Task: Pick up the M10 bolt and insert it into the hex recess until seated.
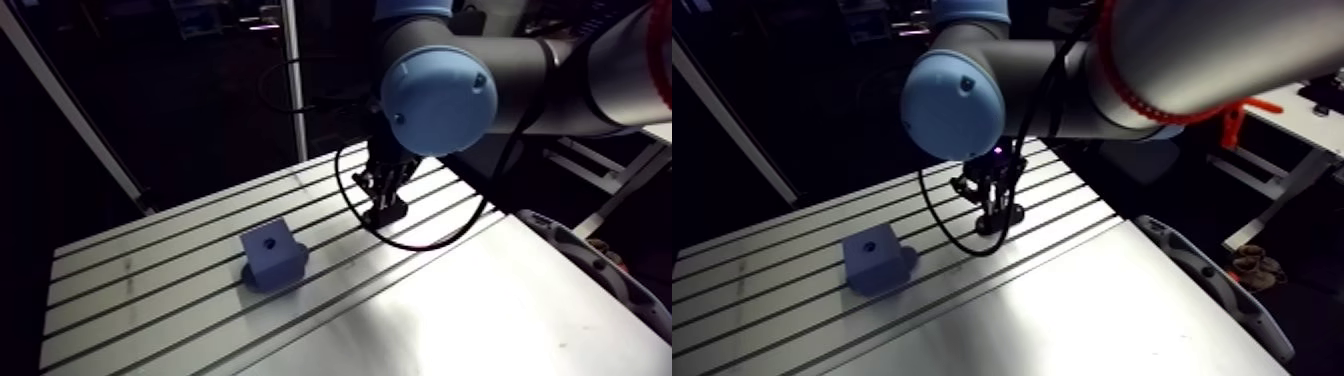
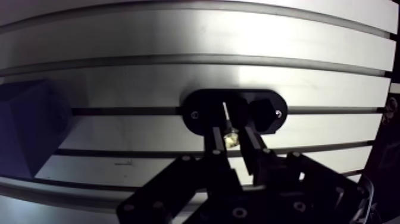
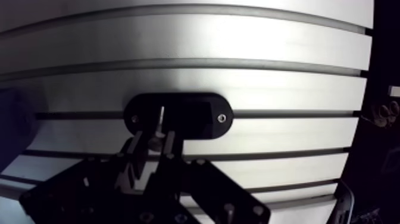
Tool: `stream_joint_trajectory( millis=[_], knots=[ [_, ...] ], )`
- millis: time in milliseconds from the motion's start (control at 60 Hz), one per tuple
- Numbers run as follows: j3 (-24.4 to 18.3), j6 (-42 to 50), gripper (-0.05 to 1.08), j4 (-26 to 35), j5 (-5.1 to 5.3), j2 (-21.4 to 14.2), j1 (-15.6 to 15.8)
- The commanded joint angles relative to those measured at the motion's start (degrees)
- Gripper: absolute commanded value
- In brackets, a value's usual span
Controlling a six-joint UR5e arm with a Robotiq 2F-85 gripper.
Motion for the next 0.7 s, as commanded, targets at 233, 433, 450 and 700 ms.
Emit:
stream_joint_trajectory(
  millis=[233,433,450,700],
  knots=[
    [-0.01,0.00,0.72,0.00,0.00,0.05,0.00],
    [-0.10,-0.08,0.75,0.17,0.09,-0.04,0.00],
    [-0.10,-0.08,0.75,0.17,0.09,-0.04,0.00],
    [-0.58,-0.09,0.78,0.34,0.25,-0.64,0.09]
  ],
)
